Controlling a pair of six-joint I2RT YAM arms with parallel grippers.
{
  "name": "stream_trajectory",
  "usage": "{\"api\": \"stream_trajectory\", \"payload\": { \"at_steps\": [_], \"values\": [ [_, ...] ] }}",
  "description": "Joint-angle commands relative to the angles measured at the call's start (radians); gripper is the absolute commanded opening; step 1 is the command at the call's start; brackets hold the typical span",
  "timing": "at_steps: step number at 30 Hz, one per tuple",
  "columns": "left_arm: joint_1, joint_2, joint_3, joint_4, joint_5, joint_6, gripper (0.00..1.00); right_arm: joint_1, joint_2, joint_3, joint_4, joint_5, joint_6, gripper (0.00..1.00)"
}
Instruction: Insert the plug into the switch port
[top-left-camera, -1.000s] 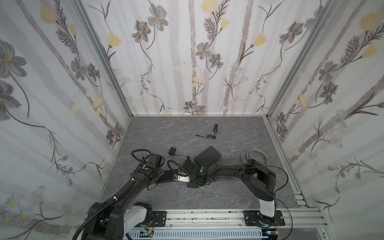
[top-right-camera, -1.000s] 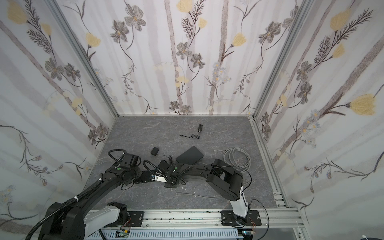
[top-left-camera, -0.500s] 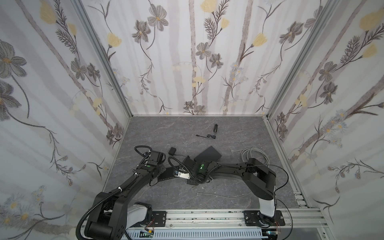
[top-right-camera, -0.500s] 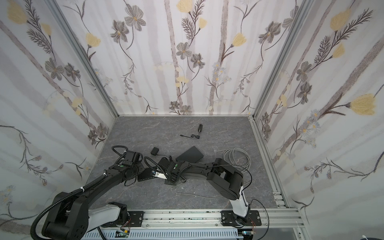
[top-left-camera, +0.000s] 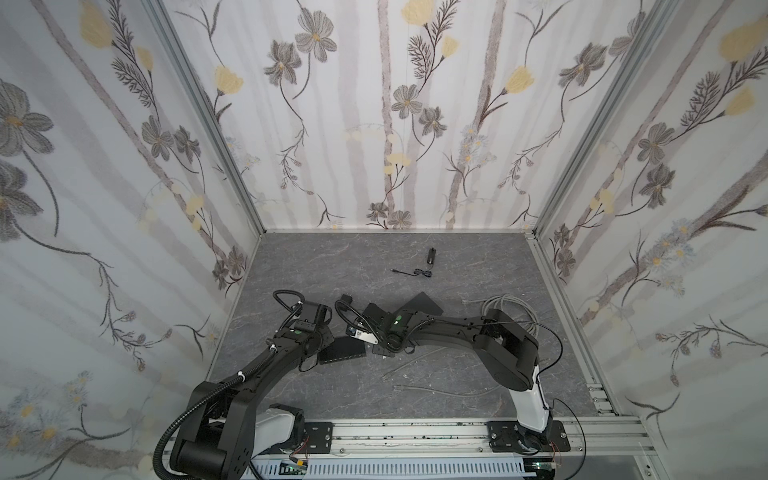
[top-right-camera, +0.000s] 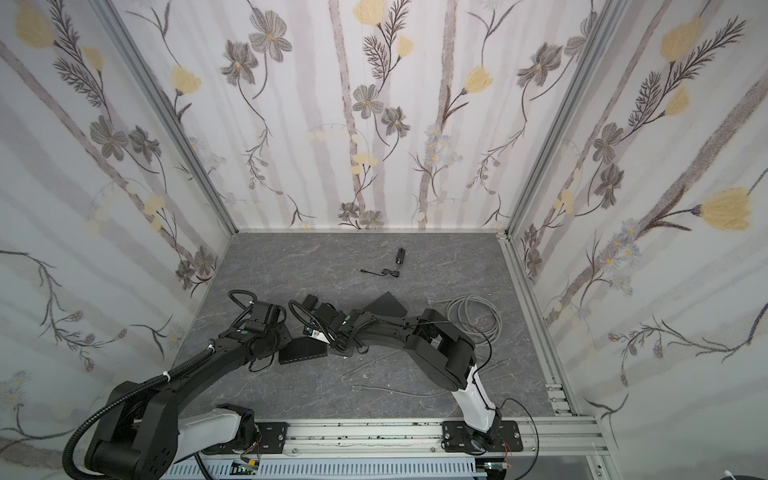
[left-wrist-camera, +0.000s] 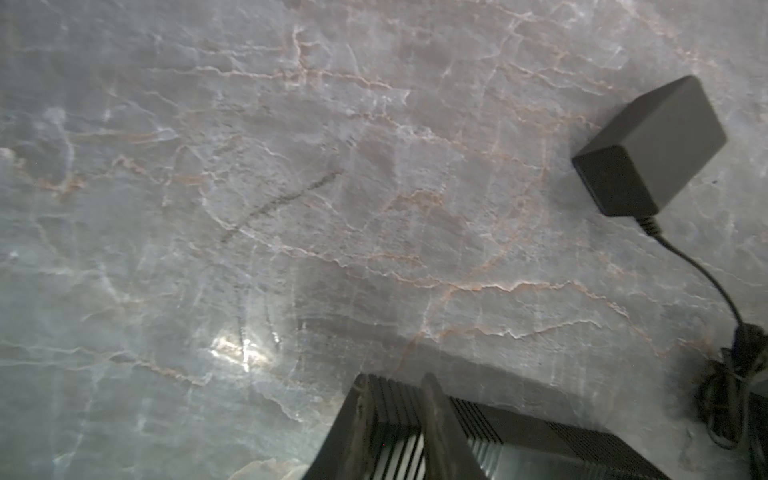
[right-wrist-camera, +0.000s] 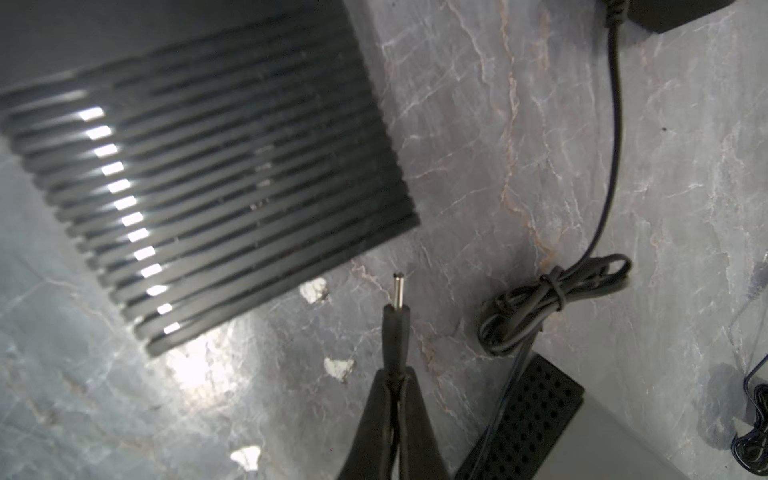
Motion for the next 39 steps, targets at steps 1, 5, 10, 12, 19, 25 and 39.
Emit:
{"api": "stream_trajectory", "payload": {
  "at_steps": [1,5,10,12,19,25,39],
  "values": [
    [0.000,0.013,0.007,0.065,0.041,0.045,0.24,0.013,0.004,0.004,-0.011,0.019,-0.023,0.00],
    [0.000,0.045,0.035,0.064,0.047,0.062,0.24,0.033,-0.001,-0.002,-0.007,0.014,-0.027,0.00],
    [0.000,0.088,0.041,0.088,0.077,0.067,0.24,0.052,-0.019,-0.031,0.010,0.004,-0.018,0.00],
    [-0.001,0.090,0.040,0.093,0.080,0.069,0.24,0.054,-0.031,-0.050,0.015,0.002,-0.010,0.00],
    [-0.001,0.084,0.035,0.091,0.088,0.068,0.24,0.056,-0.063,-0.106,0.048,-0.012,0.006,0.00],
    [0.000,0.054,0.020,0.058,0.059,0.049,0.35,0.056,-0.074,-0.128,0.056,-0.022,0.019,0.00],
    [-0.001,0.034,-0.006,0.052,0.064,0.037,0.37,0.068,-0.100,-0.168,0.078,-0.042,0.037,0.00]
  ]
}}
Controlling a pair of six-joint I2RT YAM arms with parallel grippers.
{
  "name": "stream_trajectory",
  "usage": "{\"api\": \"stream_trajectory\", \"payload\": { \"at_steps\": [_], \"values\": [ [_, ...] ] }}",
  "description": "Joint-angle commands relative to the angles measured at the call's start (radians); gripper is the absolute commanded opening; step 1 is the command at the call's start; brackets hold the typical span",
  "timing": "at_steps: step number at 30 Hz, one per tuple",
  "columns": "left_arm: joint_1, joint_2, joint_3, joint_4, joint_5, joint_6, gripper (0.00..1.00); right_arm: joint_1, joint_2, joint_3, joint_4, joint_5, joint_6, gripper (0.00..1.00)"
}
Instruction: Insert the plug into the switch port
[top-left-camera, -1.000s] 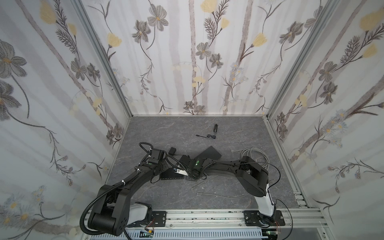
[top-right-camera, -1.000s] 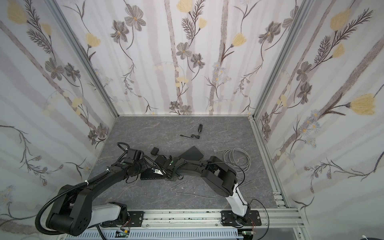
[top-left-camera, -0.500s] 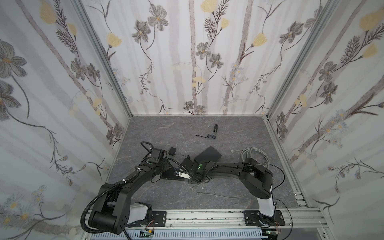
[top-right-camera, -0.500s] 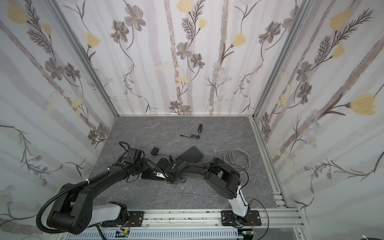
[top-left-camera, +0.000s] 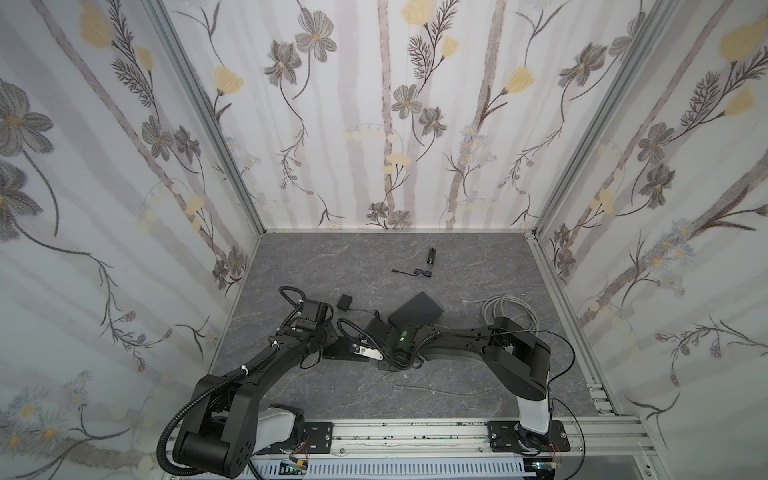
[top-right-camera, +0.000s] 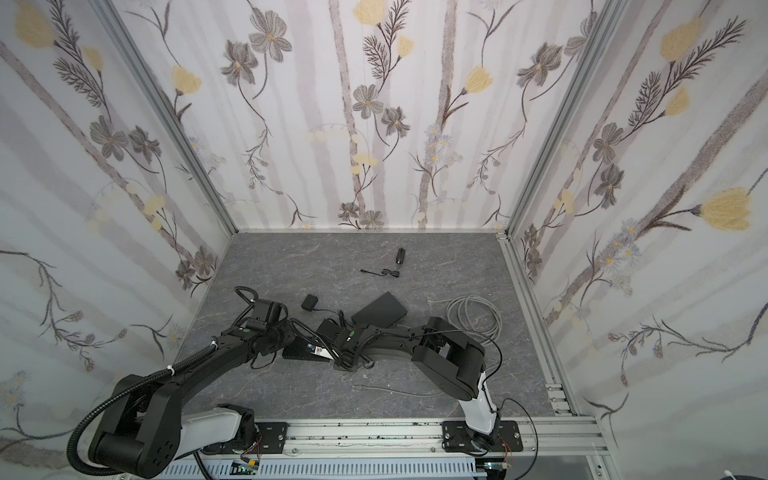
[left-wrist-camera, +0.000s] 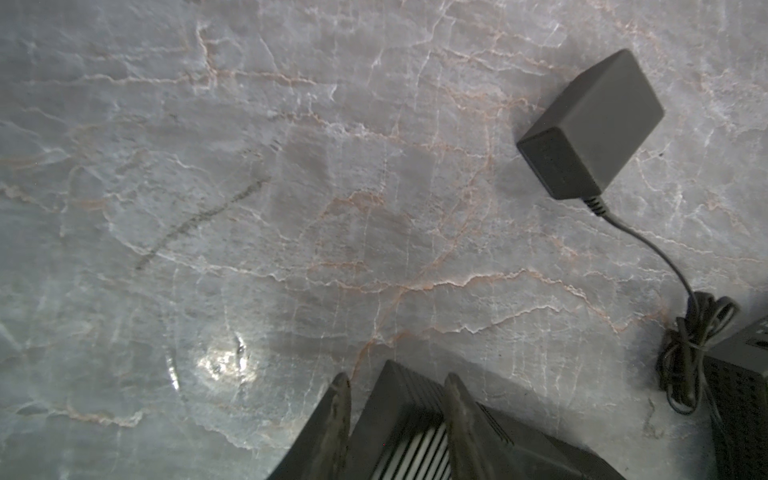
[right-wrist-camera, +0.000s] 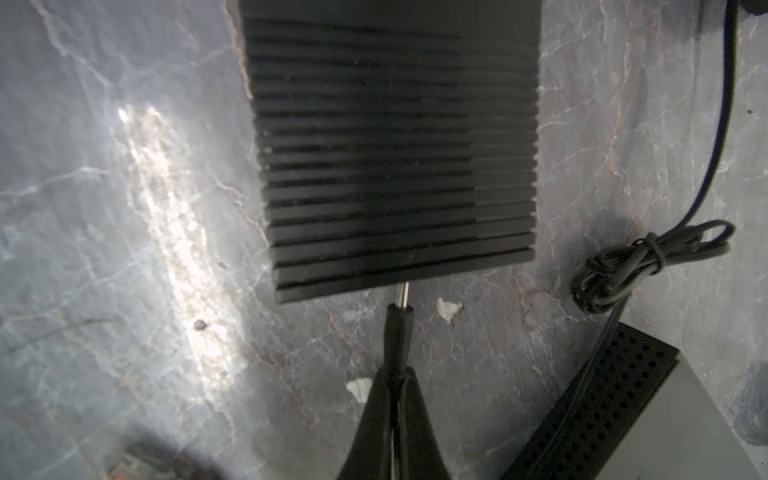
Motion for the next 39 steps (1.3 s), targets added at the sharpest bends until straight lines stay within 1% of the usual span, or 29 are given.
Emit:
{"api": "stream_trajectory", "payload": {
  "at_steps": [1,17,30,39],
  "values": [
    [0.000,-0.002,-0.013,0.004,0.007,-0.016,0.36,0.004,-0.009,-0.002,0.015,-0.031,0.011,0.00],
    [0.001,-0.005,-0.021,0.007,0.018,-0.018,0.35,0.006,0.011,0.030,0.024,-0.015,0.018,0.00],
    [-0.001,-0.004,-0.022,0.012,0.024,-0.020,0.35,0.010,0.033,0.060,0.004,-0.012,-0.012,0.00],
    [-0.001,-0.004,-0.025,0.016,0.027,-0.025,0.35,0.014,0.018,0.063,0.019,-0.031,-0.016,0.00]
  ]
}}
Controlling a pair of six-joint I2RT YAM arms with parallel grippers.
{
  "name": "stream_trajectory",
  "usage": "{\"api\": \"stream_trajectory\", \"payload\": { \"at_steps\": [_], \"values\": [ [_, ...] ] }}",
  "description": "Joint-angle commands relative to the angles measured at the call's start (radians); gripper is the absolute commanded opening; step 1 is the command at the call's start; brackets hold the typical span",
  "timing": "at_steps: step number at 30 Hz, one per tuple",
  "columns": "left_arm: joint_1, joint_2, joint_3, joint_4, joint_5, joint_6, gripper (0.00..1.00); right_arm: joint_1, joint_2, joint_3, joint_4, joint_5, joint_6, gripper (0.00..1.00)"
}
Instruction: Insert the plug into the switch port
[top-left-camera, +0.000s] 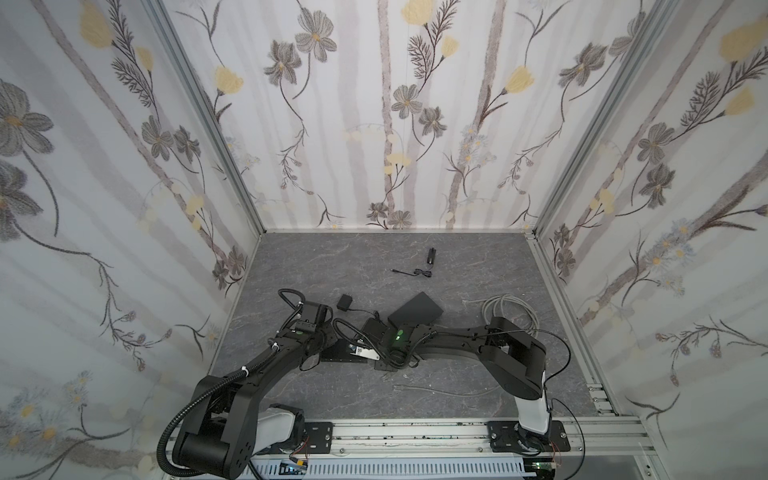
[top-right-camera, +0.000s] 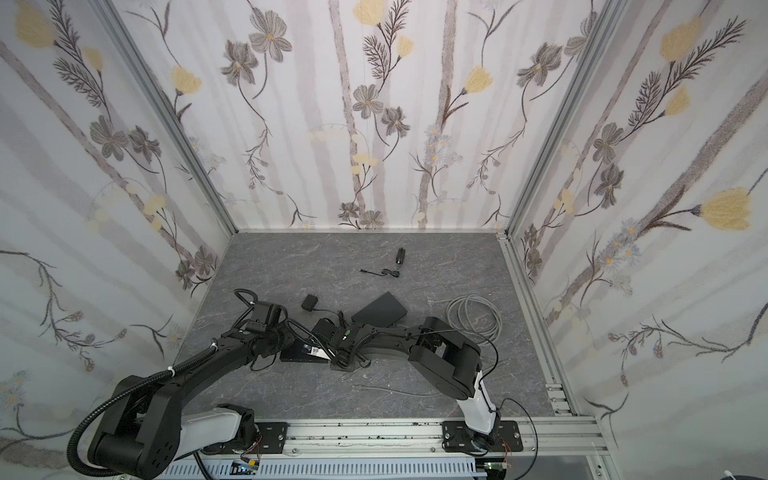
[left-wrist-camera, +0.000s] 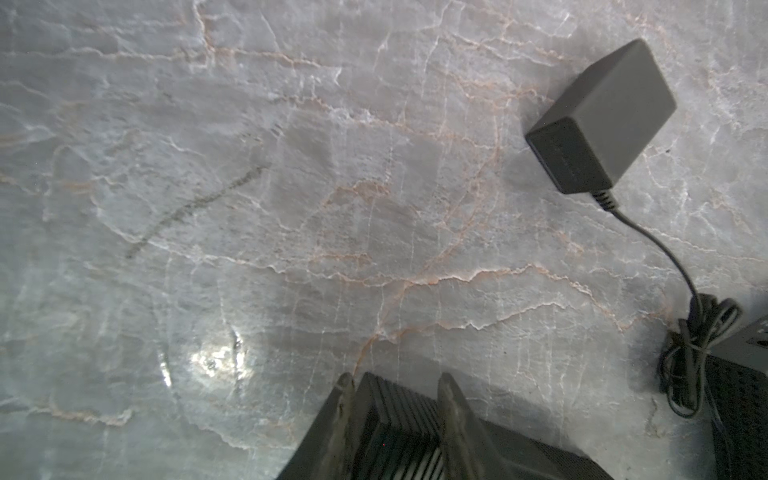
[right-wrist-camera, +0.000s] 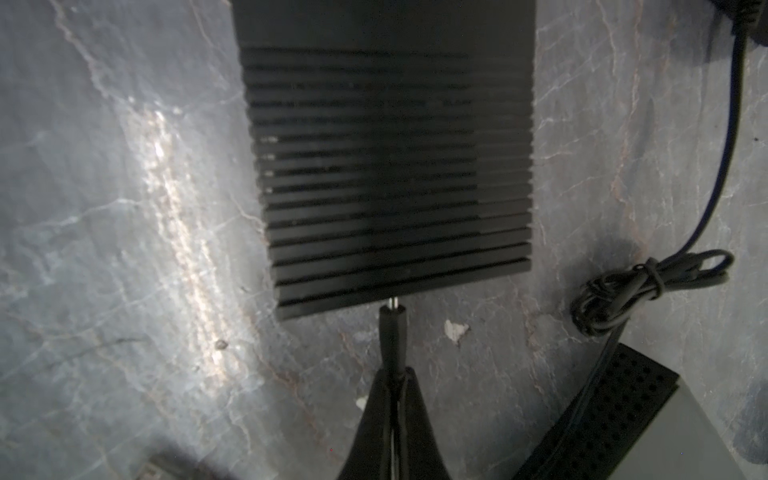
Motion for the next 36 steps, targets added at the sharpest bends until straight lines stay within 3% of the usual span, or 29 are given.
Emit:
{"api": "stream_trajectory", "payload": {
  "at_steps": [1,11,20,26,36],
  "values": [
    [-0.001,0.002,-0.004,-0.006,0.012,-0.011,0.35,0.005,-0.012,0.005,0.053,-0.022,-0.007,0.00],
    [-0.002,0.000,-0.006,-0.005,0.010,-0.012,0.34,0.004,-0.040,-0.014,0.091,-0.077,-0.011,0.00],
    [-0.001,-0.009,-0.007,-0.014,0.010,-0.022,0.35,-0.003,-0.020,-0.014,0.080,-0.058,0.015,0.00],
    [-0.002,-0.046,-0.012,-0.058,0.022,-0.067,0.50,-0.026,-0.018,-0.015,0.083,-0.059,0.055,0.00],
    [-0.001,-0.103,-0.058,-0.075,0.028,-0.091,0.51,-0.051,-0.031,-0.013,0.077,-0.068,0.057,0.00]
  ]
}}
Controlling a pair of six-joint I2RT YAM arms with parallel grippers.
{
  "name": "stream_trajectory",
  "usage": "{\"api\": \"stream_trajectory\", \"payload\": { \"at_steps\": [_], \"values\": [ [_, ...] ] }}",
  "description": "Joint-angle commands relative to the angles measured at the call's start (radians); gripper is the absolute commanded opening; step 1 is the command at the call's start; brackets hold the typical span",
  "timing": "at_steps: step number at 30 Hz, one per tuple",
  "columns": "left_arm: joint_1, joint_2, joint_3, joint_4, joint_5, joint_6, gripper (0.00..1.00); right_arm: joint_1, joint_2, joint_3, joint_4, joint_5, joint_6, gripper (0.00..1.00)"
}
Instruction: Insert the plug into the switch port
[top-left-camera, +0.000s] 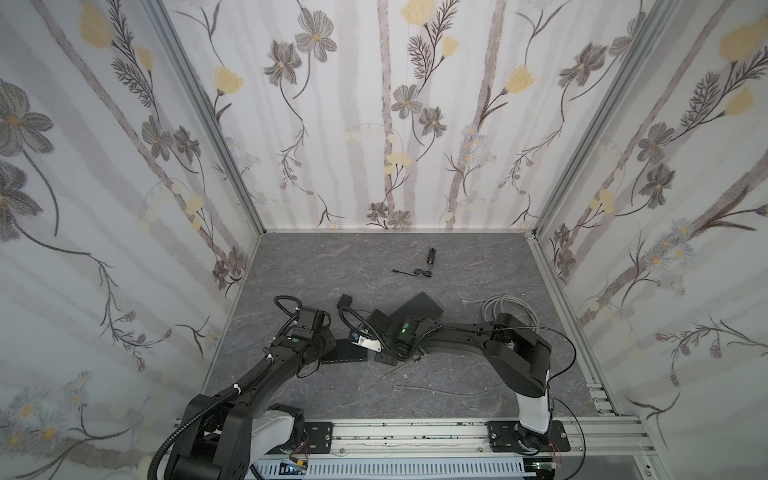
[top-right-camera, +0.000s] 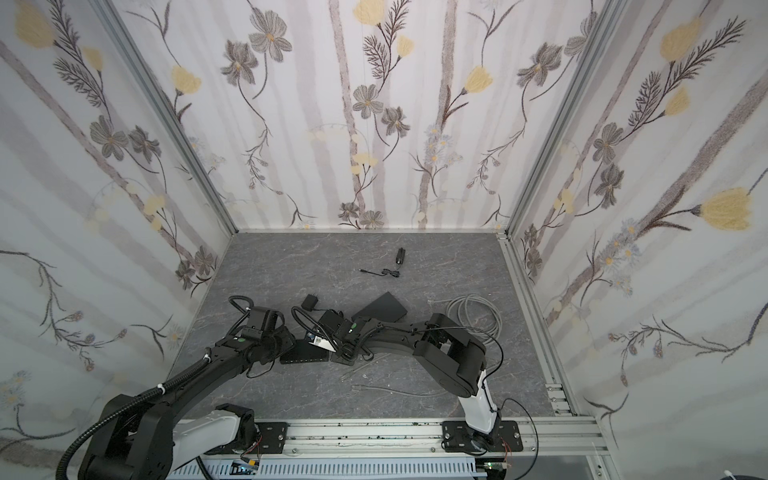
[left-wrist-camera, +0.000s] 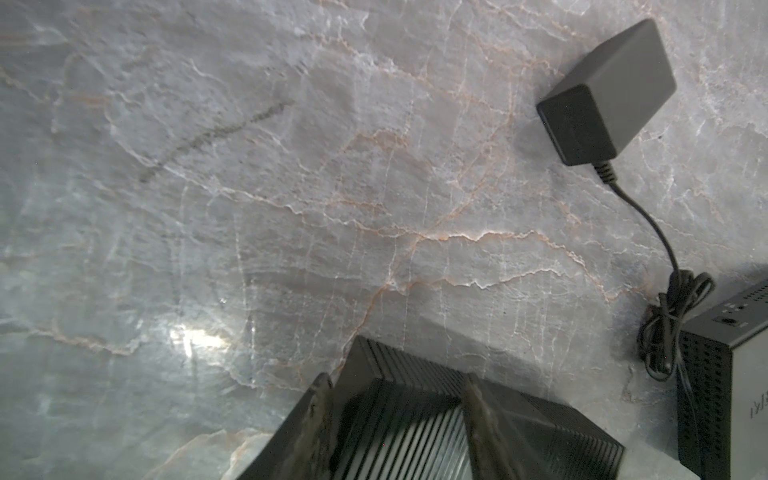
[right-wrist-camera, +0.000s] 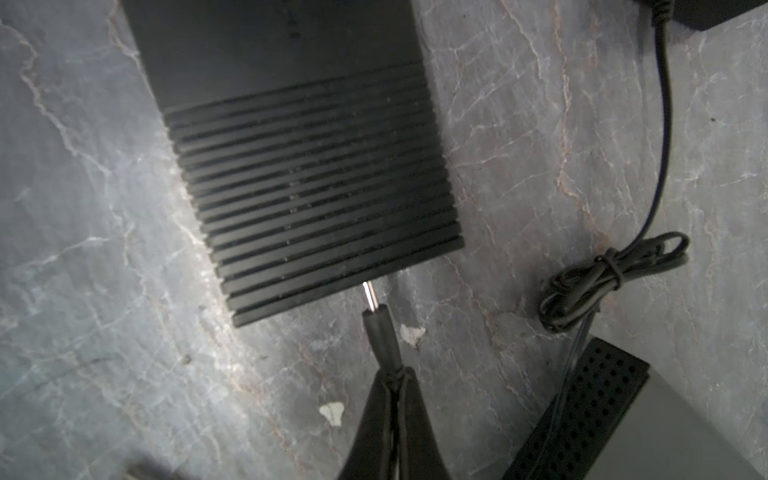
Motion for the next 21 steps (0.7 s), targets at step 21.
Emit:
{"api": "stream_trajectory", "payload": {
  "at_steps": [21],
  "values": [
    [0.000,-0.014,-0.013,-0.047,-0.028,0.010,0.47,0.030,-0.010,-0.025,0.021,0.007,-0.001,0.00]
  ]
}}
